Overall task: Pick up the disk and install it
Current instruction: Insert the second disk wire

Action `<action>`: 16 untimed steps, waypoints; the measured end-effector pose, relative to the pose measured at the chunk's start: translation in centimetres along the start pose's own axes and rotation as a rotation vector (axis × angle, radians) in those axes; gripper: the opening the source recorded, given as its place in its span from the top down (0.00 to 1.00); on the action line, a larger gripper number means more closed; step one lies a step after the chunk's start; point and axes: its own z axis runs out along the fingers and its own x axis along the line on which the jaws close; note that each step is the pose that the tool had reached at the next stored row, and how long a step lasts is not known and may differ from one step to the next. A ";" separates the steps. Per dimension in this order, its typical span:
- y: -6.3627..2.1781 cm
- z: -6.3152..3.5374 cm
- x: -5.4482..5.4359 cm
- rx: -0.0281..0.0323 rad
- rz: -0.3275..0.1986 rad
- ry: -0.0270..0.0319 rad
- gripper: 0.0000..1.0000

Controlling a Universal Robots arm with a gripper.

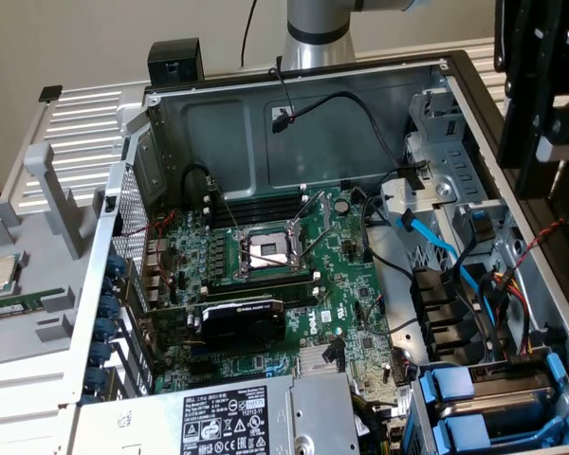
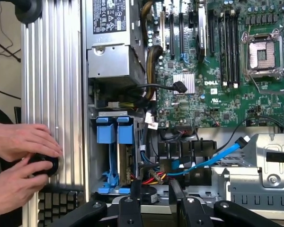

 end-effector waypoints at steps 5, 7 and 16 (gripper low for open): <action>0.30 0.36 -2.2 0.0002 0.000 0.0083 0.63; 0.50 0.55 -3.0 0.0003 0.000 0.0103 0.63; 1.53 0.71 -4.3 0.0013 0.004 0.1065 0.63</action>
